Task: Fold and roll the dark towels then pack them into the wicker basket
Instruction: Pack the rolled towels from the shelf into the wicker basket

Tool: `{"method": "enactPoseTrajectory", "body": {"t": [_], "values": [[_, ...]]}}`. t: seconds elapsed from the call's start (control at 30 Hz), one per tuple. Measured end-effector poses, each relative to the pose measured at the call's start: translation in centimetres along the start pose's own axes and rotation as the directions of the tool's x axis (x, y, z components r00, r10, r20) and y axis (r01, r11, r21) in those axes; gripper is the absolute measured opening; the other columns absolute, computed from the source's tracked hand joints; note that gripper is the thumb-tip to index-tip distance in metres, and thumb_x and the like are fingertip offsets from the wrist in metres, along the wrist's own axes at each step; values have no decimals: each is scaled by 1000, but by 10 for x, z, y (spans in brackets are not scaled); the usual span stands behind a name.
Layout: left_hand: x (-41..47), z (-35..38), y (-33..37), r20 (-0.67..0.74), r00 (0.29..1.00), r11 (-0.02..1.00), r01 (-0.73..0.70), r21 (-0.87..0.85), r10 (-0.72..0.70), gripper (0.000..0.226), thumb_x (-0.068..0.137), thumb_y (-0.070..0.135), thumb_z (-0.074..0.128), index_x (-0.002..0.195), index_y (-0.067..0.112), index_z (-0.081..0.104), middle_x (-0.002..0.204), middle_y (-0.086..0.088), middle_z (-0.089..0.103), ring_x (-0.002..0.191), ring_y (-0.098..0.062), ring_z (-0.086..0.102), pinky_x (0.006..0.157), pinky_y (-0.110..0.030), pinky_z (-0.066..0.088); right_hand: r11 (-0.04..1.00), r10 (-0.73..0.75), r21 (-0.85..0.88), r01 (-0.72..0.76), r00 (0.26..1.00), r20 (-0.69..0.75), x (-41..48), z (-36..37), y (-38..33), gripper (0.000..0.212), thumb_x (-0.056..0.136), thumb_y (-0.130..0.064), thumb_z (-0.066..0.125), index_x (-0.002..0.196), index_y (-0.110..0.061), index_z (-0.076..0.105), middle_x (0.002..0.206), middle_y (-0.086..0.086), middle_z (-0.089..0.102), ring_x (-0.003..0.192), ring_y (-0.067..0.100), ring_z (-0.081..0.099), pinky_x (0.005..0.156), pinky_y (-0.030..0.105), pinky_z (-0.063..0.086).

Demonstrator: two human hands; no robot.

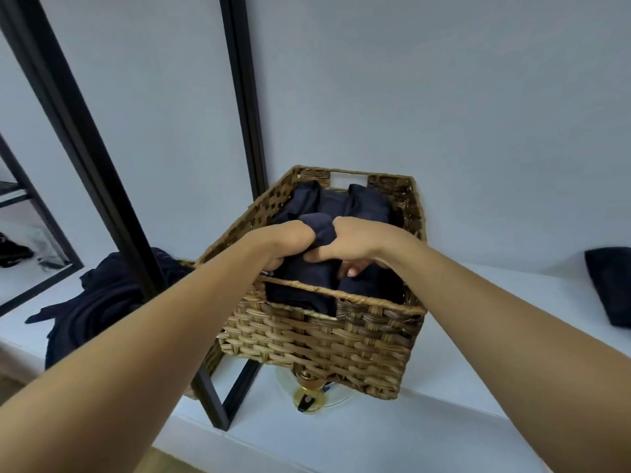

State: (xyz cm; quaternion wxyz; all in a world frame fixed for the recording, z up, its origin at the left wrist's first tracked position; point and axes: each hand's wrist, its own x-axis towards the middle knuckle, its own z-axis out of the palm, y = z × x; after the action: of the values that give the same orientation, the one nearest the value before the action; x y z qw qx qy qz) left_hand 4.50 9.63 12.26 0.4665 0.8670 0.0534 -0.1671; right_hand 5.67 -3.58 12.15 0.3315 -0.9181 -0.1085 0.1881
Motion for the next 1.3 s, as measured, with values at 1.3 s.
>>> {"method": "enactPoseTrajectory", "body": {"t": [1.3], "values": [[104,460,212,439,891,993,-113,-35,117,33,96,26,45,114,4,61,114,-17,66,104,-33,64,94,-45,53,636,659,204,-744,387,-645,-129,-173,400,24,99,-21,42,111,-5,56,102,12,64,85,27,58,68,36,46]]}}
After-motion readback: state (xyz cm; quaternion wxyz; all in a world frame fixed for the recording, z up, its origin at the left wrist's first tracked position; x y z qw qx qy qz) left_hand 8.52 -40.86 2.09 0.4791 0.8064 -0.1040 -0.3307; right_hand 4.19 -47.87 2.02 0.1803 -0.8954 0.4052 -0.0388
